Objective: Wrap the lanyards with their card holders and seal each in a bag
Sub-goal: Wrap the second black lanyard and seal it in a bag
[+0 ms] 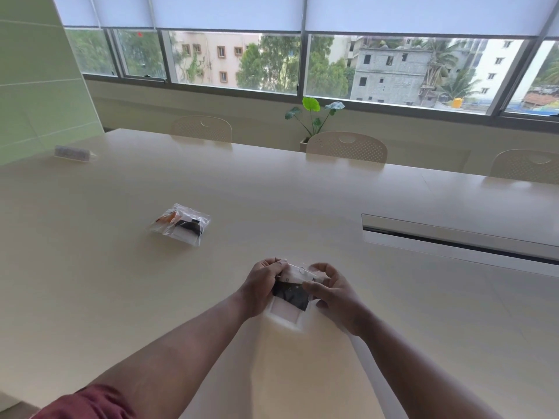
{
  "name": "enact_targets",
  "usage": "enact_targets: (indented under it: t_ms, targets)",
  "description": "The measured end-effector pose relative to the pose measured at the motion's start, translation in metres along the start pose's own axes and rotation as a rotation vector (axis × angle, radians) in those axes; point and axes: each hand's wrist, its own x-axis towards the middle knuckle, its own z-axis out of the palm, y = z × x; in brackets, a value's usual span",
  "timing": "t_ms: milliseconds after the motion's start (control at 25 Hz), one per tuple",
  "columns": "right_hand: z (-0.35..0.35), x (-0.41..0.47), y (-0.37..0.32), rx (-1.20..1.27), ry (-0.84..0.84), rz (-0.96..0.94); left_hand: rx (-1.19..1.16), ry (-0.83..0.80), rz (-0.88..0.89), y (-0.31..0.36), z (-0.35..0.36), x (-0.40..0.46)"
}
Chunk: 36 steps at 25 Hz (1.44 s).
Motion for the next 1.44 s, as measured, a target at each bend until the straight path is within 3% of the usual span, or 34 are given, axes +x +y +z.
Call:
enact_targets:
  t_ms: [160,320,600,840,960,1120,1320,1440]
  targets:
    - [0.014,0.003,0.003,0.021,0.007,-0.003,-0.063,0.084,0.032,0.008,-0.011,-0.010]
    - [0.044,0.014,0.002,-0.028,0.059,-0.031,-0.091,0.062,0.073,0.016,-0.037,-0.020]
    - [0.115,0.060,0.000,0.051,0.189,-0.018,0.172,0.054,0.104,0.039,-0.127,-0.013]
    - [0.186,0.117,0.017,0.118,0.348,-0.070,0.407,0.130,0.284,0.073,-0.203,0.017]
    - [0.213,0.135,0.028,-0.050,0.367,-0.109,0.540,0.183,0.390,0.086,-0.226,0.033]
    - [0.235,0.152,0.035,-0.211,0.266,-0.128,0.711,0.205,0.532,0.093,-0.237,0.049]
    - [0.248,0.184,0.034,-0.491,0.262,-0.163,1.113,0.309,0.828,0.101,-0.250,0.068]
    - [0.252,0.200,0.035,-0.656,0.298,-0.212,1.265,0.307,0.891,0.105,-0.264,0.080]
